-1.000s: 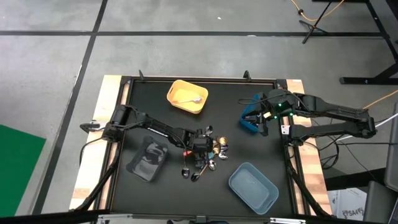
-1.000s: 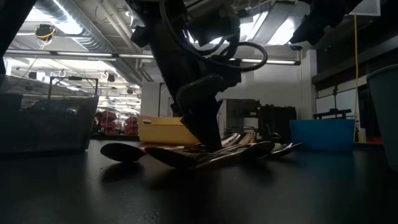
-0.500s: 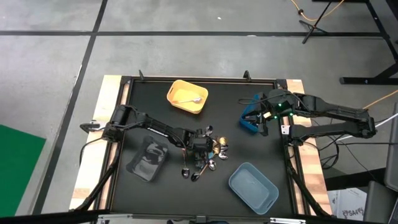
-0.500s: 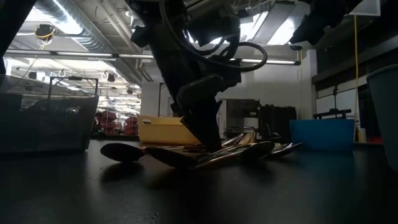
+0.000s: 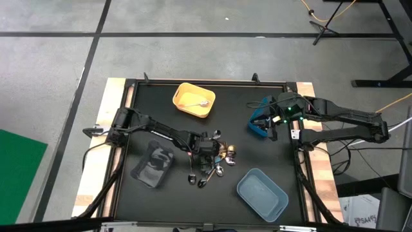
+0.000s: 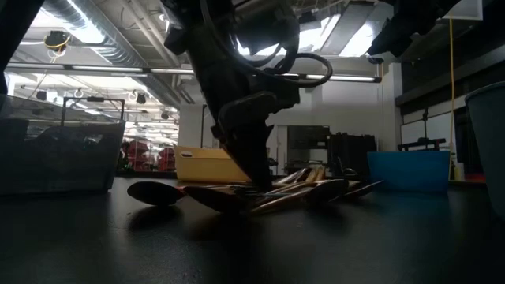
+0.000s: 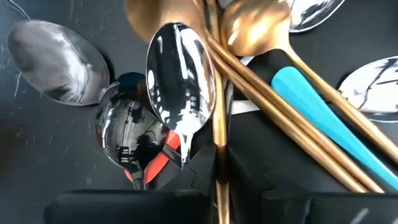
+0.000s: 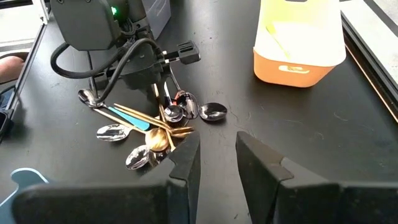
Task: Sort silverware by color (type)
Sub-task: Put the gold spoon into the black bin
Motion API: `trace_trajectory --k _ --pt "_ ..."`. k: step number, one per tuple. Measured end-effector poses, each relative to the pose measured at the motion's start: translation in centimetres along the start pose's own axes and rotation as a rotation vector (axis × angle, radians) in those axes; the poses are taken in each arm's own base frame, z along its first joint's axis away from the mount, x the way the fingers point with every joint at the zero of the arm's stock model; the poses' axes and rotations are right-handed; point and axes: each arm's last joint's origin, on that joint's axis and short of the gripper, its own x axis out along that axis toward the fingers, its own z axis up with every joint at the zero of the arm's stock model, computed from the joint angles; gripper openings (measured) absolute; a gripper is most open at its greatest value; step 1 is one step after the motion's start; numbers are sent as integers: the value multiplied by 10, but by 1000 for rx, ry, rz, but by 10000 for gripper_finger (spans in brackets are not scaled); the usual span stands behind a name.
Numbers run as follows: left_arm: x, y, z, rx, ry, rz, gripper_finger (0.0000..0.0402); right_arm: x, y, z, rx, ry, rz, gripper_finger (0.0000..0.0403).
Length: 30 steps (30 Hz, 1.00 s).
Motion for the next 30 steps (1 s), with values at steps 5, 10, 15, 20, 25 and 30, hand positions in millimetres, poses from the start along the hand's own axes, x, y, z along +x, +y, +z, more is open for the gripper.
trace_trajectory --k 5,10,15,20,25,30 --pt "0 0 0 -1 -3 -1 22 0 0 0 0 0 0 92" --pt "-3 0 1 -4 -8 -4 22 0 0 0 0 1 0 92" --pt "-11 0 5 -8 -29 -27 21 0 0 0 0 2 0 92" --pt "-26 1 10 -35 -58 -49 21 0 0 0 0 2 0 92" --pt "-42 2 15 -43 -99 -49 21 0 0 0 0 2 0 92" --pt "-55 6 18 -51 -142 20 21 0 0 0 0 1 1 92"
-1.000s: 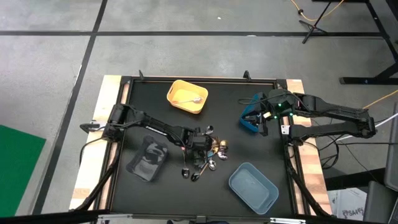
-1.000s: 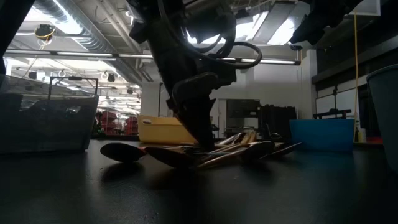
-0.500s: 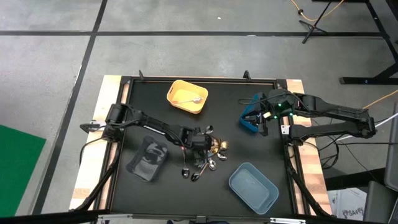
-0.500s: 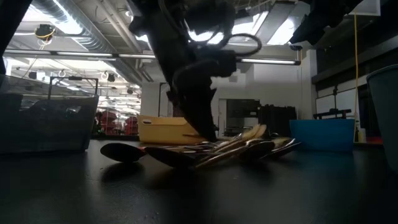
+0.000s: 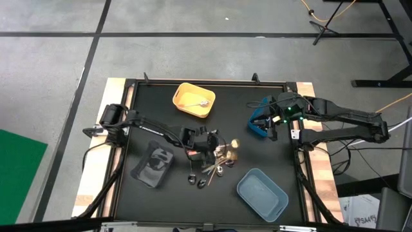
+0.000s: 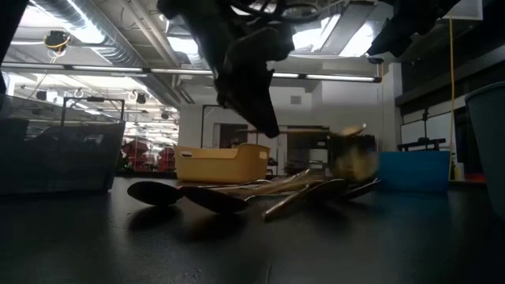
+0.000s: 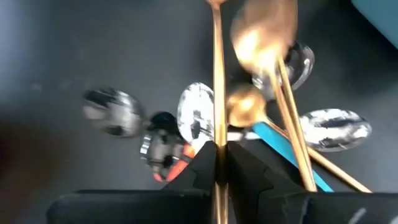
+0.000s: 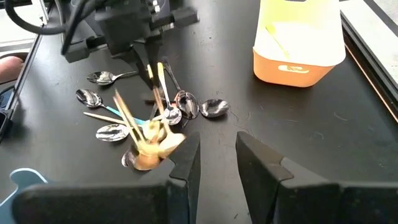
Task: Sort silverware by color (type)
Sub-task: Put the gold spoon into the black bin
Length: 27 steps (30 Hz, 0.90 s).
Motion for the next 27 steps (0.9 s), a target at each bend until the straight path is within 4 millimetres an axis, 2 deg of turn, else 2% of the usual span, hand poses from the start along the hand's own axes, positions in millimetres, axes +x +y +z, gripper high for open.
trace_trajectory --k 8,14,20,27 --pt "-7 13 5 -16 -16 53 21 0 0 0 0 0 0 92" --pt "-28 19 8 -21 -16 59 21 0 0 0 0 1 0 92" --pt "-69 20 10 -73 -48 46 21 0 0 0 0 1 0 92" --pt "-125 20 -6 -177 1 39 21 0 0 0 1 1 0 92"
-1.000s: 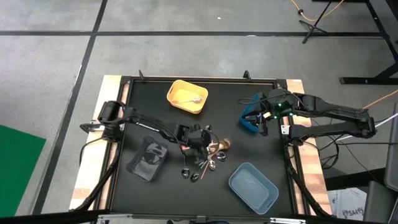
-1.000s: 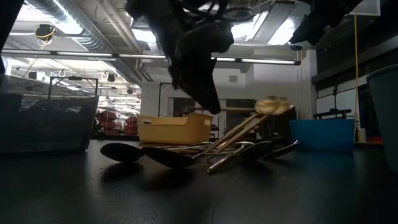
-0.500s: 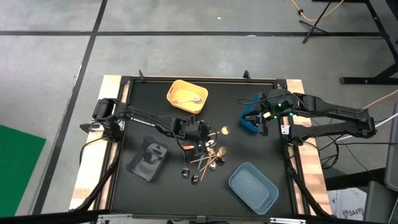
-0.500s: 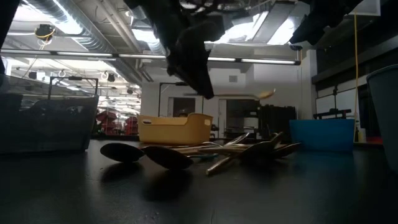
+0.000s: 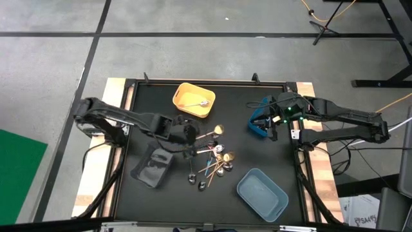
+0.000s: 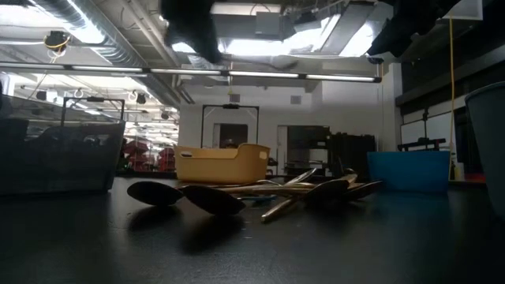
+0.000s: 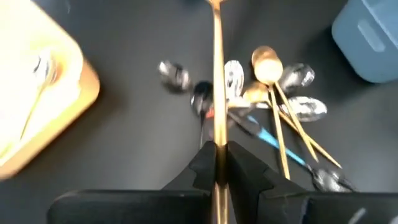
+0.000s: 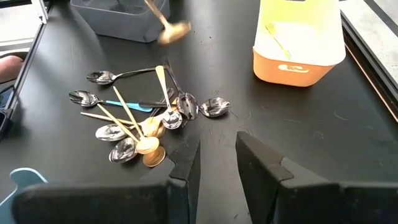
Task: Sort silverware by color (type)
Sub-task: Put the gold spoon into the black bin
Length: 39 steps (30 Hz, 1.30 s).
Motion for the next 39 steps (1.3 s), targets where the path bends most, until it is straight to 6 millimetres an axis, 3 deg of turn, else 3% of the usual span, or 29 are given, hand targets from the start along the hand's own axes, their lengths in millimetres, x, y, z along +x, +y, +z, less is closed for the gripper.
trace_trajectory --k 8,13,26,39 --pt "-59 -3 -41 -127 129 34 21 0 0 0 0 0 0 92" --pt "-82 -11 -71 -203 230 58 21 0 0 0 0 0 0 92" --pt "-112 -37 -123 -369 384 103 21 0 0 0 0 0 0 92" --pt "-118 -48 -141 -463 425 143 21 0 0 0 0 0 0 92"
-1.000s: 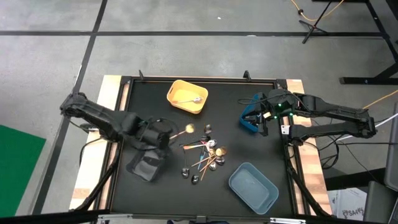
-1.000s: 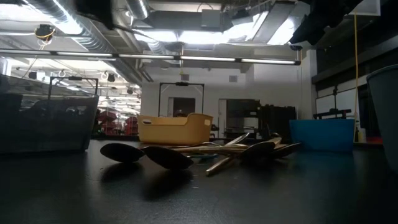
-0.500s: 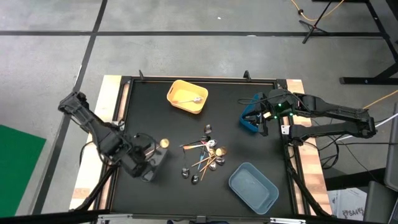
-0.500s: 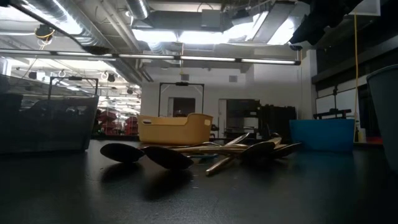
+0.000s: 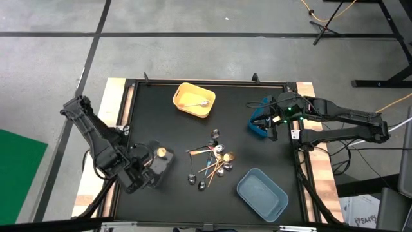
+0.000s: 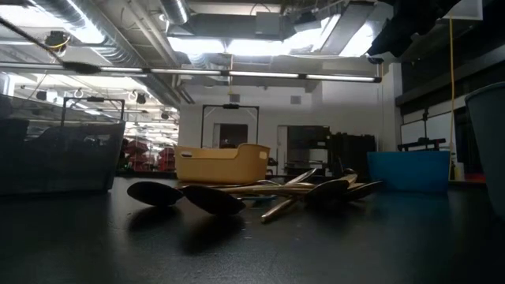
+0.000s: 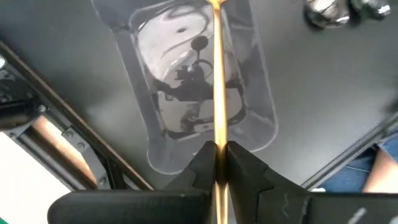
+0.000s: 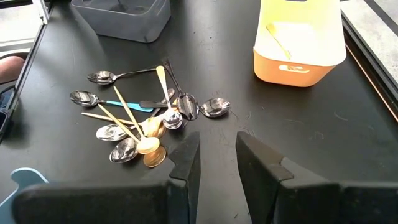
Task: Sort silverware by color (type)
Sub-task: Put the gold spoon into the black bin
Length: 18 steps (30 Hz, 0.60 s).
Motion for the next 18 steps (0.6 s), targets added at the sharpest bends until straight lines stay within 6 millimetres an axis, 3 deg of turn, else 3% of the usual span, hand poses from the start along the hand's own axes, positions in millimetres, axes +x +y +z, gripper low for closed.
trace_trajectory --k 9,18 --pt "20 -15 -7 15 51 90 21 0 0 0 0 1 0 92" --pt "44 -30 -1 60 47 184 21 0 0 0 0 1 0 92"
